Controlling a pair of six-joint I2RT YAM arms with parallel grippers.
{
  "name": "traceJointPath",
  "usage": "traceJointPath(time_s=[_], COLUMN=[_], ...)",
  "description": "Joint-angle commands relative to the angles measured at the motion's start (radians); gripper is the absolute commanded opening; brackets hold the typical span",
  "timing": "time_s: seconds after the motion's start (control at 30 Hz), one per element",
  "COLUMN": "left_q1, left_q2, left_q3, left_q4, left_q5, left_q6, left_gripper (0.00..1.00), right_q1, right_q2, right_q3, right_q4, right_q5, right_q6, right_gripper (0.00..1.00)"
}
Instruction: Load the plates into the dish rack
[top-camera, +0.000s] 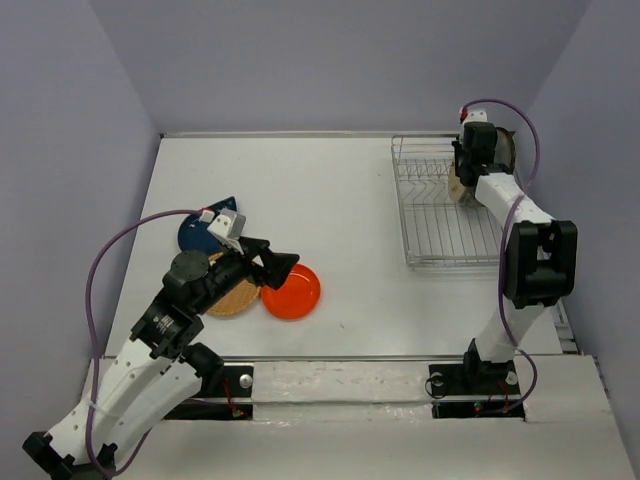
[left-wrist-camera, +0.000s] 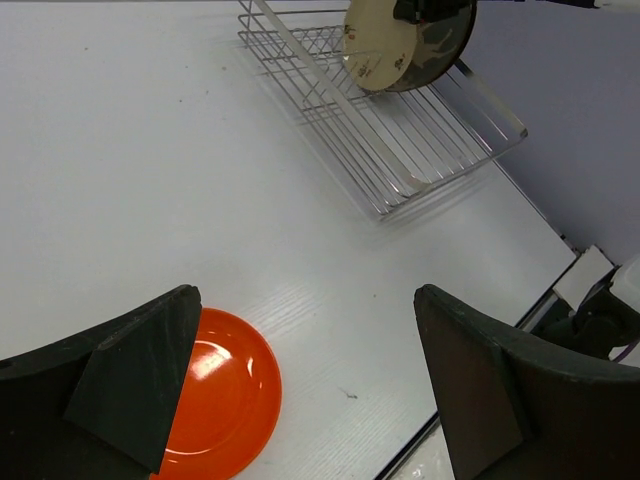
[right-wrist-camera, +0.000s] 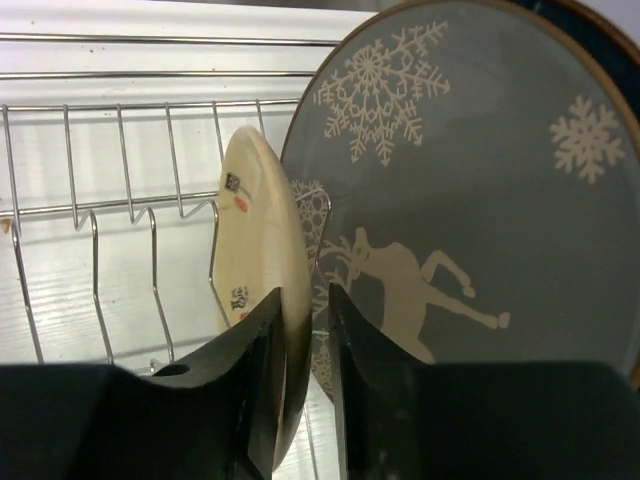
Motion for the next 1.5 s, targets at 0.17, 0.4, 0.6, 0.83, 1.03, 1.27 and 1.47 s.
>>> traceJointPath(time_s=[0.17,0.4,0.6,0.83,1.03,1.27,1.47], left_q1=[0.018,0.031,0.038,0.038,0.039,0.039,0.041], left_q2=[0.02,0.026,0.031,0.032,0.025,0.014,0.006], left_q3=[-0.004,-0.006,-0.004,0.001,0.004,0.007,0.007], left_q4=[0.021,0.02,0.018,0.002,-0.012,-0.028,-0.029], left_q5=[0.0,0.001,-0.025,-0.106,-0.203,-0.273,-0.282], left_q6=[0.017,0.015,0.014,0.014,0.006,-0.005,-0.002], left_gripper=[0.99,0.99,0.99,0.99,0.99,0.99,0.99], right_q1=[-0.008,0.01,0.25,0.505,0.69,0.834,0.883], right_q2=[-0.033,-0.186,-0.359,-0.45,-0.447,-0.282,-0.117], right_q3=[0.059,0.05,-0.062,-0.215,-0.328,-0.369,-0.333], right_q4=[-0.003,-0.077,-0.097,-0.085,-0.01,0.067,0.092], right_q5=[0.002,-0.106,-0.235,-0.415,-0.49,-0.484,-0.458], right_q6=[0.078,0.295,0.403,0.535,0.624,0.694,0.757], right_gripper=[0.67,0.7,0.7,0.68,0.66,0.65,0.64])
